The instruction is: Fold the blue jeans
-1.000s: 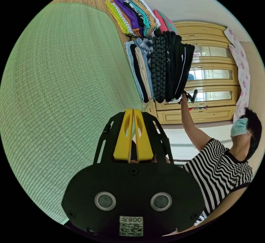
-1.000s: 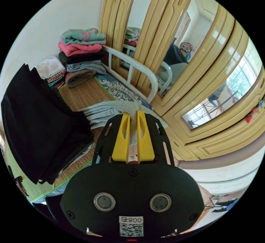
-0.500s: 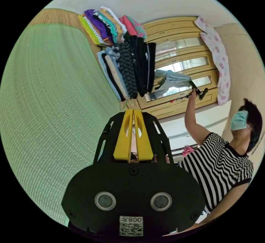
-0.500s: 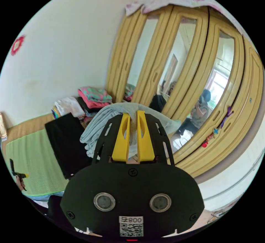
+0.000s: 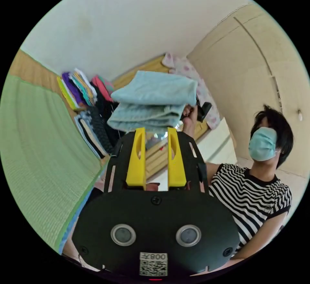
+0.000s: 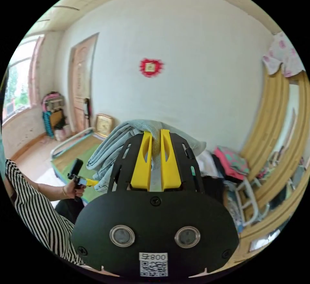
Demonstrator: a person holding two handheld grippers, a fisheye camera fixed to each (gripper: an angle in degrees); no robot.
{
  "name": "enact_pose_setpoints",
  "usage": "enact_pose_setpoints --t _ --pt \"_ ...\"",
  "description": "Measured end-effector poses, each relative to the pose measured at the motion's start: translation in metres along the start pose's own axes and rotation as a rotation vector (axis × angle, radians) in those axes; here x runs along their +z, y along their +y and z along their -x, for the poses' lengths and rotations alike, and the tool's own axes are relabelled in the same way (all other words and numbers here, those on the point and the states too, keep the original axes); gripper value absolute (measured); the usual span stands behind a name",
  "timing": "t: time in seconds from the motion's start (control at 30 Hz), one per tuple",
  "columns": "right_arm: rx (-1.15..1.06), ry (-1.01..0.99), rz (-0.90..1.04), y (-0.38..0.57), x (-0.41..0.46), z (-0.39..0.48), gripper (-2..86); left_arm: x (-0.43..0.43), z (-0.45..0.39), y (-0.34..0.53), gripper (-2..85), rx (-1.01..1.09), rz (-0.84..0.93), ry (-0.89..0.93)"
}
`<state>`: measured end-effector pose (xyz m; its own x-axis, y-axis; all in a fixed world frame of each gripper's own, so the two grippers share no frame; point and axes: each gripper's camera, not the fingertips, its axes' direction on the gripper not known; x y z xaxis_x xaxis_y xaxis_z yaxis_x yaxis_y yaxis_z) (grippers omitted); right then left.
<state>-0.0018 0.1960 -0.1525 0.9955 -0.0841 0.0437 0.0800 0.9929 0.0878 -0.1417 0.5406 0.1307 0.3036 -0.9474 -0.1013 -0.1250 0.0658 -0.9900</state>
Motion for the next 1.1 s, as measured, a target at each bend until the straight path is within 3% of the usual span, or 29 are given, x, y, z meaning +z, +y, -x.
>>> enact_pose_setpoints --t 0.13,0.33,0.5,0.6,0.7,0.77,0.83,0.9,1.0,1.1 --pt "-0.025 -0.311 0.066 0.003 0.108 0.078 4.4 -0.139 -0.041 0.025 7.3 0.045 -0.238 -0.220" --pt "-0.107 -0.564 0.180 0.002 0.243 0.195 4.5 -0.287 -0.099 0.060 1.4 0.064 -0.446 -0.518" --pt "-0.124 -0.685 0.192 -0.002 0.310 0.247 4.6 -0.352 -0.129 0.059 0.3 0.128 -0.540 -0.580" --pt "-0.090 -0.718 0.169 0.012 0.332 0.240 4.8 -0.359 -0.136 0.041 0.1 0.206 -0.502 -0.567" --pt "-0.048 -0.682 0.217 0.054 0.352 0.213 5.3 -0.337 -0.116 0.024 0.1 0.214 -0.351 -0.544" --pt "-0.010 -0.626 0.341 0.097 0.374 0.191 5.7 -0.311 -0.083 0.021 0.2 0.154 -0.207 -0.518" --pt "0.113 -0.509 0.615 0.173 0.417 0.154 5.6 -0.275 -0.024 0.035 0.3 0.024 0.024 -0.479" --pt "0.271 -0.428 0.795 0.233 0.444 0.121 3.7 -0.262 0.015 0.059 0.6 -0.121 0.118 -0.493" --pt "0.491 -0.491 0.814 0.290 0.456 0.082 2.7 -0.274 0.042 0.103 1.4 -0.232 0.090 -0.471" --pt "0.525 -0.552 0.762 0.301 0.480 0.075 5.2 -0.302 0.046 0.142 3.8 -0.348 0.099 -0.623"
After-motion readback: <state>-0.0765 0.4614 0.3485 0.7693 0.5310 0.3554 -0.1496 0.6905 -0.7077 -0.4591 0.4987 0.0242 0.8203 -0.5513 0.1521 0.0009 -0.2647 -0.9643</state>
